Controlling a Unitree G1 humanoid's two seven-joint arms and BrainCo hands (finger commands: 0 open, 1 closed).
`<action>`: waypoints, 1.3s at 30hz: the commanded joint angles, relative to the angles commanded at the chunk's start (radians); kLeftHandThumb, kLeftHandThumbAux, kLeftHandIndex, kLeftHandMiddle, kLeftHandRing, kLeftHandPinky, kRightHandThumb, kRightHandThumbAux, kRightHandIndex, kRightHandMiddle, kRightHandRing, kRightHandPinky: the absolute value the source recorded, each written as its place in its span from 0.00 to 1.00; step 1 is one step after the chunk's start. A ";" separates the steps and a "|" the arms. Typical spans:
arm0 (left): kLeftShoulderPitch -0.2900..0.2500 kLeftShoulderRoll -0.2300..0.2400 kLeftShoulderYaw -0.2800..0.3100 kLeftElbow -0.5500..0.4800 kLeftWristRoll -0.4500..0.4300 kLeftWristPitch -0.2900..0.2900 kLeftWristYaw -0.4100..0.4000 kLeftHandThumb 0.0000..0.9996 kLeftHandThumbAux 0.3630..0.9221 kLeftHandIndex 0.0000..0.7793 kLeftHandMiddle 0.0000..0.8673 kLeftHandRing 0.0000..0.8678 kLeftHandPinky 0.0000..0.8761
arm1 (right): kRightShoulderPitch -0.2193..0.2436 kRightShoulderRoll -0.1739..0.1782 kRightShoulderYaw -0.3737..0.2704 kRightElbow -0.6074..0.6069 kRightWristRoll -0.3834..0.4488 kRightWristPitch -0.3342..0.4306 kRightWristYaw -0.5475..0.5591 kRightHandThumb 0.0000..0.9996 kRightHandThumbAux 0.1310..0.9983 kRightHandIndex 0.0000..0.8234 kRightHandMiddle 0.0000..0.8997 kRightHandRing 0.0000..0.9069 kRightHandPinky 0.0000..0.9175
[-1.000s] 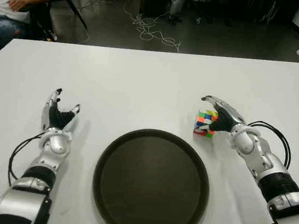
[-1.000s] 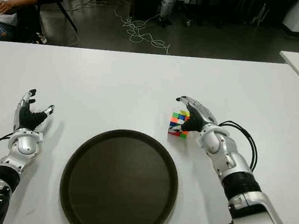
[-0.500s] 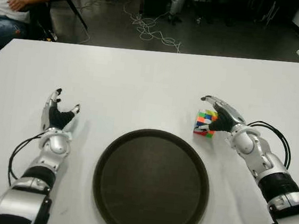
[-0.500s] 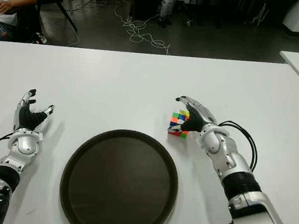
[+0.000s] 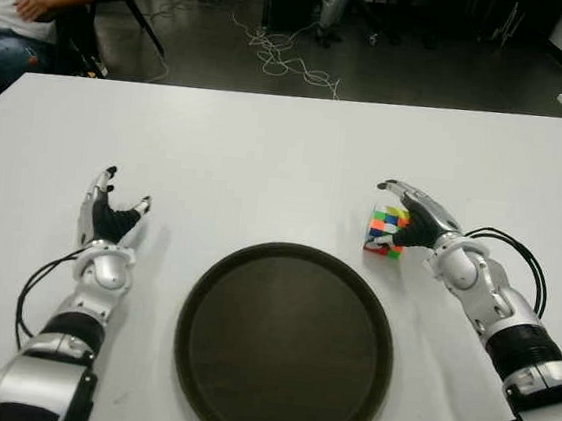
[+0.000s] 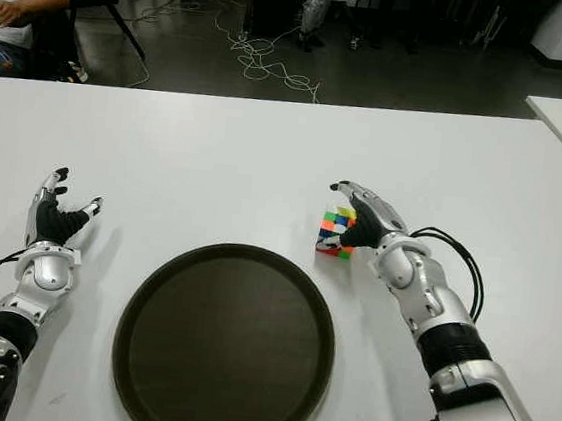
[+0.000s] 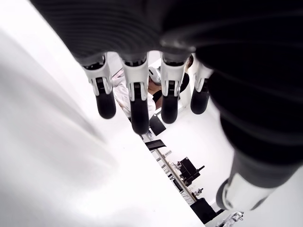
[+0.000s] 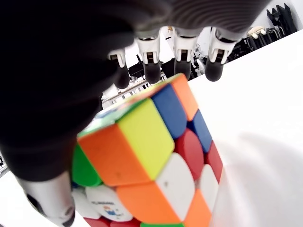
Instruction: Pick up the Rubik's Cube and put it in the plate
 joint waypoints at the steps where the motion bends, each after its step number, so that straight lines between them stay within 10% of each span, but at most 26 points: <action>1: 0.000 0.000 0.000 0.000 0.001 -0.001 0.001 0.17 0.63 0.11 0.15 0.14 0.12 | 0.000 0.001 -0.001 0.001 0.002 -0.001 -0.001 0.00 0.72 0.00 0.00 0.00 0.00; 39: 0.001 -0.004 0.007 0.003 -0.010 -0.005 0.004 0.16 0.61 0.11 0.16 0.16 0.17 | -0.027 0.008 0.028 0.036 -0.016 0.053 0.052 0.00 0.73 0.00 0.00 0.00 0.00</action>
